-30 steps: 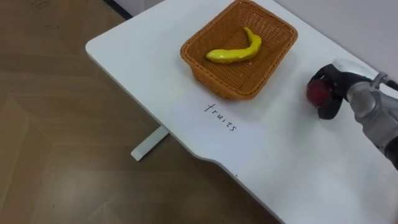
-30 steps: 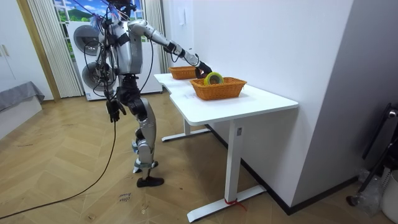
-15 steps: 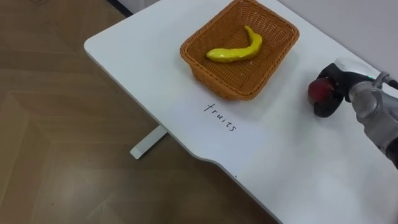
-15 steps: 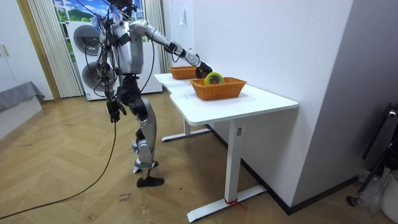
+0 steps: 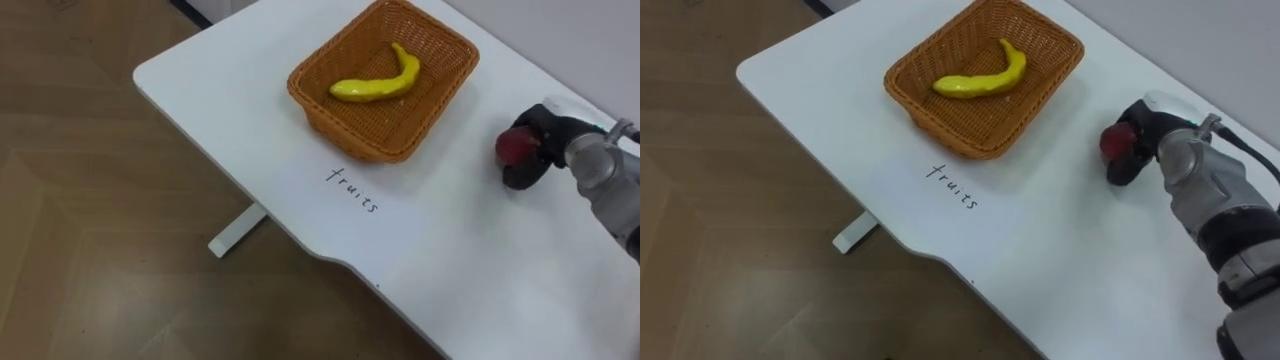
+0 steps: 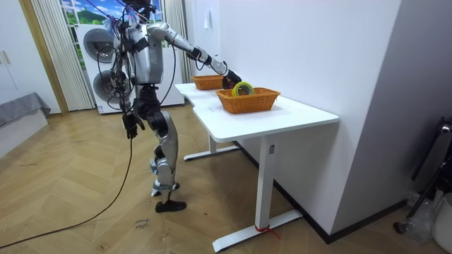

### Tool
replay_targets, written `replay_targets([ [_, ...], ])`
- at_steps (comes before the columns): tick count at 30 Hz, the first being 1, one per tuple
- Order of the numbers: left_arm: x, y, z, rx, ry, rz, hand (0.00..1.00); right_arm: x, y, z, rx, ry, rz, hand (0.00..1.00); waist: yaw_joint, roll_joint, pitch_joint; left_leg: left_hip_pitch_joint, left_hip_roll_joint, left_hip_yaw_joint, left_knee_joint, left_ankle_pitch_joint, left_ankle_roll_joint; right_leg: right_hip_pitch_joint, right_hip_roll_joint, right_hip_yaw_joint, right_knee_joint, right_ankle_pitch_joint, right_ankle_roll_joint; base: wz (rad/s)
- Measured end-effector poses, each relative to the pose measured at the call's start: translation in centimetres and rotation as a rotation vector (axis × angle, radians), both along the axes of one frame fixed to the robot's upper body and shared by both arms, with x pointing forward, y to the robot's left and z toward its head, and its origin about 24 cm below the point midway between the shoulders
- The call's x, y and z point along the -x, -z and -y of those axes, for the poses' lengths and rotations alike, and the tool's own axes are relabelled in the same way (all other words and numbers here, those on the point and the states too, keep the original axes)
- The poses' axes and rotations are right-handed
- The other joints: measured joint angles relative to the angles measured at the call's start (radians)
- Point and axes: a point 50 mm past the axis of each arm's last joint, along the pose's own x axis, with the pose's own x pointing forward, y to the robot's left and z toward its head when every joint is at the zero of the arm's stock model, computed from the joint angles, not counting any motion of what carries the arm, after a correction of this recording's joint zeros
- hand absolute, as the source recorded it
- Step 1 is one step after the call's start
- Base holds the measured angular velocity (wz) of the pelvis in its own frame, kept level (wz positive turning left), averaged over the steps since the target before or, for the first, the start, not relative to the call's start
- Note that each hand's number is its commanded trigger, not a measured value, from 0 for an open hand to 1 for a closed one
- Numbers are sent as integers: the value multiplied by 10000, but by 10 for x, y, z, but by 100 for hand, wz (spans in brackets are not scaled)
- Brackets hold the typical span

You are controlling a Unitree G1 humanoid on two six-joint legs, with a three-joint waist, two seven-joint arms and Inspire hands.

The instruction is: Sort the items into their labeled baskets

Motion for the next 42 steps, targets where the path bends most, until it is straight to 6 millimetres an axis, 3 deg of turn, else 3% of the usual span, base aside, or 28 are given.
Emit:
replay_targets([
  [3, 3, -1, -4, -43, -395, 50, 0, -2, -5, -7, -113, -419, 50, 100, -217, -21, -27, 9, 28, 53, 3, 4, -8, 59, 5, -4, -136, 1, -1, 0],
  [6, 10, 1, -2, 33, -576, -93, 0, 2, -5, -14, -672, -757, 86, 100, -542, 83, -112, 168, 20, 51, -5, -16, 19, 219, -11, -10, -130, -1, 1, 1],
  [10, 22, 1, -4, 74, -1257, -21, 0, 2, -21, -23, -1463, -1105, 795, 100, -1075, 141, -165, 510, -29, 99, -177, -7, 45, 492, -82, -21, -143, -54, 90, 0],
  [13, 35, 5, 2, 240, -1618, -239, 0, 3, -31, -30, -1947, -1354, 1355, 100, -1367, 314, -340, 1079, -61, 153, -398, -28, 83, 973, -144, -20, -146, -90, 149, -1],
  [15, 37, 8, 8, 409, -1680, -311, 0, 2, -36, -32, -1986, -1412, 1549, 100, -1629, 409, -483, 1352, -144, 118, -488, -40, 126, 1246, -213, -2, -145, -185, 297, 7],
  [17, 42, 10, 13, 555, -1808, -445, 0, 1, -47, -33, -2153, -1411, 1976, 100, -1821, 491, -543, 1755, -202, 149, -741, -4, 179, 1545, -272, 13, -164, -220, 350, 4],
  [24, 47, 10, 13, 630, -1994, -700, 0, 0, -66, -32, -2287, -1283, 2717, 100, -2120, 500, -550, 2188, -339, 114, -783, 3, 246, 1956, -360, -11, -192, -290, 409, 0],
  [29, 48, 10, 14, 694, -2309, -726, 0, 2, -85, -51, -2401, -2015, 3356, 100, -2316, 558, -497, 2470, -395, 73, -826, -2, 305, 2191, -379, 53, -140, -306, 438, 0],
  [33, 52, 10, 12, 630, -2642, -750, 0, 5, -99, -63, -2274, -2545, 3860, 100, -2341, 500, -520, 2586, -450, -50, -906, -15, 319, 2309, -392, 102, -131, -368, 532, 9],
  [36, 53, 11, 14, 665, -2818, -736, 0, 6, -105, -67, -1563, -2692, 4114, 100, -2272, 424, -508, 2590, -481, -138, -911, -13, 325, 2344, -396, 84, -134, -368, 532, 9],
  [42, 59, 11, 15, 646, -2853, -959, 0, 6, -104, -71, -1257, -2629, 4059, 100, -1786, 248, -478, 2763, -497, -209, -951, -24, 363, 2505, -411, 72, -134, -383, 558, 3],
])
